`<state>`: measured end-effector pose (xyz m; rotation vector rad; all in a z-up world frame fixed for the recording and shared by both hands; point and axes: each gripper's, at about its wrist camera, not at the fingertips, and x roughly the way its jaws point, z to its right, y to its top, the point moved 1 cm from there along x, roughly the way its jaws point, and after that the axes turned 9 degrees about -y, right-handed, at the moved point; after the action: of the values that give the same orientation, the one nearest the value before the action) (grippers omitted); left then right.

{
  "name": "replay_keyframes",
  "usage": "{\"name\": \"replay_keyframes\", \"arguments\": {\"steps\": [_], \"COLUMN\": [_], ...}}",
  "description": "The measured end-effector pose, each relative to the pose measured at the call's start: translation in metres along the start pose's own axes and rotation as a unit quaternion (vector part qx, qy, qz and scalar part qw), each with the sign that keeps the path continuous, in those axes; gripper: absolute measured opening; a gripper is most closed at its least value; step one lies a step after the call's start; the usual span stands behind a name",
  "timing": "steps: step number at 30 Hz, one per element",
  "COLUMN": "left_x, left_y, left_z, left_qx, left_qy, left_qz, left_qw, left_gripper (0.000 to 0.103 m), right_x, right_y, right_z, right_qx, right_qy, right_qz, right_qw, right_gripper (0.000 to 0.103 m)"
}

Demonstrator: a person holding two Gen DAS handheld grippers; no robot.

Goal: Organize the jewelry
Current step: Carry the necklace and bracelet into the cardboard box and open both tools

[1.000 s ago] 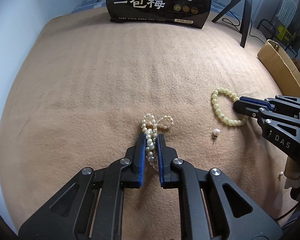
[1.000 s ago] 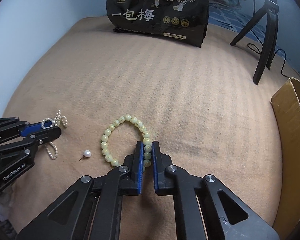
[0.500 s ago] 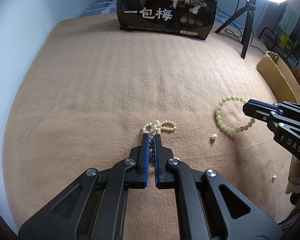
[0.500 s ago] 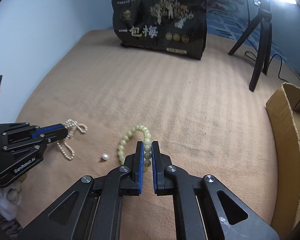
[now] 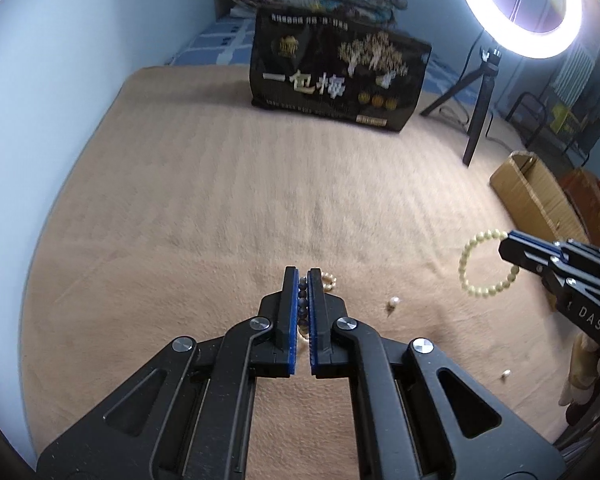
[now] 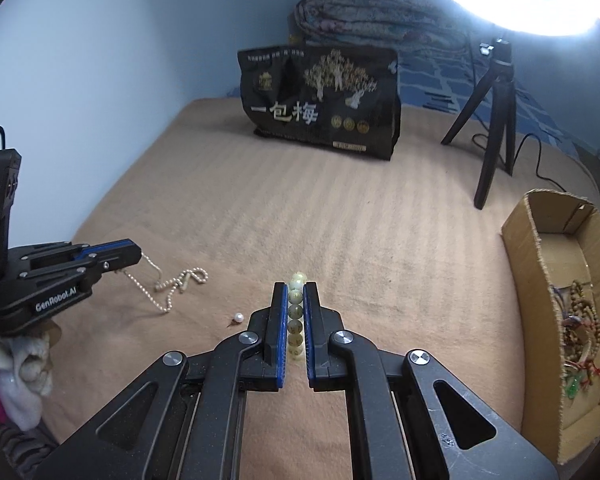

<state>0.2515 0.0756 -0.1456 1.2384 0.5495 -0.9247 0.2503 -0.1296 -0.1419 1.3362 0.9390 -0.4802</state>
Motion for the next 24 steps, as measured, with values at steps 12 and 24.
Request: {"name": "replay_keyframes", "arguments": {"steps": [12, 24], "left_x": [-0.050, -0.071], "left_y": [0.032, 0.056], "left_z": [0.033, 0.105], "left_qx": [0.000, 0.045], "left_qy": [-0.036, -0.078], "left_qz": [0.063, 0.092], "left_qw": [0.9974, 0.9917], "left_gripper": [0.002, 0.002], "right_x": [-0.060, -0.104], "right_y": [0.002, -0.019], "right_z": [0.040, 0.100], "right_qx": [0.030, 0.069], "right_qy": [0.000, -0.021], "right_qz": [0.047, 0.069], "right_qw": [0.998, 0.995], "right_gripper": [0.006, 0.006]}}
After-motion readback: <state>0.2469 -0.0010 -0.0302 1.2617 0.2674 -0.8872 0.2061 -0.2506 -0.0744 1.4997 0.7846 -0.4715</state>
